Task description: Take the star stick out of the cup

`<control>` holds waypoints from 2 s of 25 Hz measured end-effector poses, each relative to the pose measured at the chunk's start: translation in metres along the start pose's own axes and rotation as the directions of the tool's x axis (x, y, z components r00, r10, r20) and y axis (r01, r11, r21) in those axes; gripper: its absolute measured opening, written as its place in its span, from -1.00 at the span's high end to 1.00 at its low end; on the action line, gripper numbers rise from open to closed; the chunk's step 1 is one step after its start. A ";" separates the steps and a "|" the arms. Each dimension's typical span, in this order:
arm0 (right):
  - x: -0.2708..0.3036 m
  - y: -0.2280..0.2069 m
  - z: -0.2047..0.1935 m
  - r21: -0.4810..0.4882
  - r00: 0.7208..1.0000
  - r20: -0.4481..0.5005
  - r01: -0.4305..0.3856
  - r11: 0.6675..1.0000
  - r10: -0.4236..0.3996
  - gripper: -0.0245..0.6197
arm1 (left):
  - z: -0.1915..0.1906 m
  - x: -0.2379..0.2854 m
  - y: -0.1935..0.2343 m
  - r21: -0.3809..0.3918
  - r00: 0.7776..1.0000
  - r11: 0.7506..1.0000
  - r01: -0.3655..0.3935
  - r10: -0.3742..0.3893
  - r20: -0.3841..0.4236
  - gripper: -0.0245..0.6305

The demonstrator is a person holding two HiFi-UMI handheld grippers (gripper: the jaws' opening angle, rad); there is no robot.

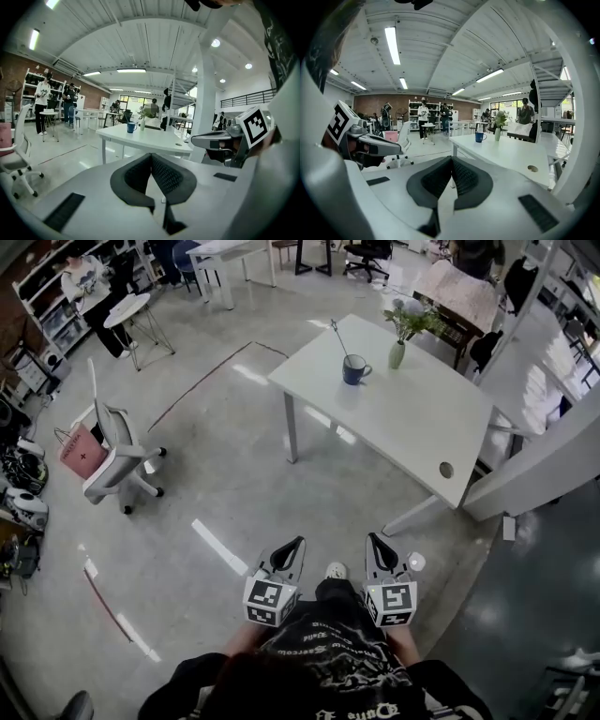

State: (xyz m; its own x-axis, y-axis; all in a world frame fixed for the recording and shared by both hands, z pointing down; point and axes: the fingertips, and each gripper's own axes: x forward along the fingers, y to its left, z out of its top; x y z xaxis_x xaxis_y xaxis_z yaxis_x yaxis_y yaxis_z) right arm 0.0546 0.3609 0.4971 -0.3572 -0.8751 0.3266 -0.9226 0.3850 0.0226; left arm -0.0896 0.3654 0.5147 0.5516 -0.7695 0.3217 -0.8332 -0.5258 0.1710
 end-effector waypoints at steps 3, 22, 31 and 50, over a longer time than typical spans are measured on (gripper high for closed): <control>0.029 -0.034 0.012 -0.003 0.999 0.012 -0.037 0.999 0.037 0.90 | 0.014 0.043 0.000 0.000 1.000 1.000 -0.019 0.019 0.002 0.86; 0.121 -0.163 0.023 -0.005 0.989 -0.026 -0.148 0.989 0.148 0.90 | 0.065 0.198 -0.015 -0.044 0.998 0.997 -0.069 0.069 0.002 0.86; 0.159 -0.178 0.028 0.008 0.992 -0.030 -0.126 0.992 0.127 0.90 | 0.070 0.246 0.011 -0.048 0.999 0.998 -0.045 0.044 -0.008 0.86; 0.396 -0.212 0.119 0.075 1.000 -0.028 0.009 0.997 -0.007 0.90 | 0.176 0.413 0.217 -0.016 0.996 0.996 0.086 -0.086 0.003 0.86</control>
State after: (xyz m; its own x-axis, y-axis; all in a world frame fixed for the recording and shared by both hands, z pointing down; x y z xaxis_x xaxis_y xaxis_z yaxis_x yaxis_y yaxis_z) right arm 0.0912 -0.1021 0.5093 -0.3463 -0.8694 0.3526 -0.9343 0.3537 -0.0455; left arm -0.0359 -0.1300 0.5204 0.6212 -0.7229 0.3027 -0.7833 -0.5839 0.2131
